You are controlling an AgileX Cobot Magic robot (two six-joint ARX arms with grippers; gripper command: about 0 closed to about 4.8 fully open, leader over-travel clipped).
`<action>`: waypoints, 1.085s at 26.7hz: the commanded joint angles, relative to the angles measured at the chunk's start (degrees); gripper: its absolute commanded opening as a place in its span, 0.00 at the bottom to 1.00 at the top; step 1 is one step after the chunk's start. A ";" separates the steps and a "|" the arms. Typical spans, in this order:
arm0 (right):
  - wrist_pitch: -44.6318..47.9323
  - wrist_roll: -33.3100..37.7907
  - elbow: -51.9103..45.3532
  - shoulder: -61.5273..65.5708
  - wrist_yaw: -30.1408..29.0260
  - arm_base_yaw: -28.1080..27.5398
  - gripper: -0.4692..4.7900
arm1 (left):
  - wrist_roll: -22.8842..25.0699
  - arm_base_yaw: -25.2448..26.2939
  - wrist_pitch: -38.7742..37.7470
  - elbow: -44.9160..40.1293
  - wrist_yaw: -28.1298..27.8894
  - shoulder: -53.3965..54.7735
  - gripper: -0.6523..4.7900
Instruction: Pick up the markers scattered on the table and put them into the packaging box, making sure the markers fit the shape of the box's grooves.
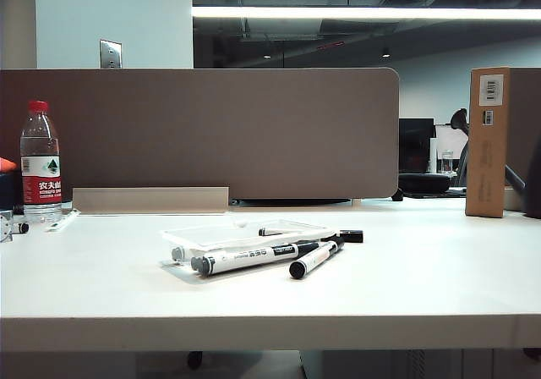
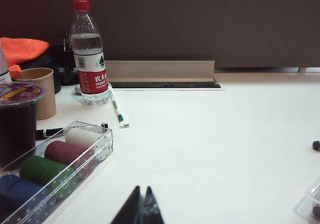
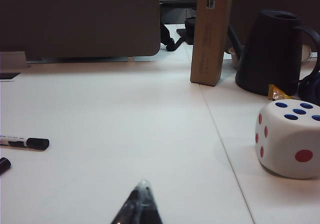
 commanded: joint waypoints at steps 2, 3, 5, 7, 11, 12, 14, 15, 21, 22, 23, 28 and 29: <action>1.29 -0.15 -0.28 0.02 0.11 0.00 0.08 | 0.02 0.02 0.74 0.26 0.33 -0.02 0.12; 1.31 -0.15 -0.28 0.02 0.09 0.00 0.08 | 0.02 0.02 0.74 0.26 0.33 -0.02 0.12; 1.29 -0.15 -0.28 0.02 0.09 0.00 0.08 | 0.00 0.02 0.74 0.26 0.37 -0.02 0.12; 1.27 -0.15 -0.28 0.02 0.09 0.00 0.08 | 0.00 0.02 0.74 0.26 0.42 -0.02 0.12; 1.27 3.37 -0.28 0.02 -0.33 0.00 0.08 | -4.72 0.02 4.55 0.26 4.46 -0.02 0.12; 1.29 4.85 -0.28 0.02 -0.31 0.00 0.08 | -6.95 0.02 6.43 0.26 5.68 -0.02 0.11; 1.36 7.74 -0.28 0.02 -0.31 0.00 0.08 | -10.36 -0.15 9.44 0.28 5.90 0.07 0.11; 1.51 10.03 -0.28 0.02 -0.13 0.04 0.08 | -14.14 -0.63 10.08 0.90 5.95 0.26 0.11; 4.04 23.91 -0.26 0.15 0.55 0.00 0.08 | -17.77 -5.95 3.61 10.56 9.51 5.92 0.11; 3.67 25.66 -0.26 0.17 0.55 0.00 0.08 | -16.35 -7.30 3.19 12.20 9.77 8.20 0.11; 3.23 27.15 -0.26 0.20 0.55 0.00 0.08 | -14.49 -8.81 2.89 13.99 10.40 10.91 0.11; 3.23 27.54 -0.20 0.17 0.57 -0.02 0.08 | -8.70 -18.01 1.97 24.22 13.86 29.86 0.11; 3.69 27.54 -0.04 0.20 0.59 -0.07 0.08 | -7.76 -19.63 1.73 26.01 14.95 33.53 0.11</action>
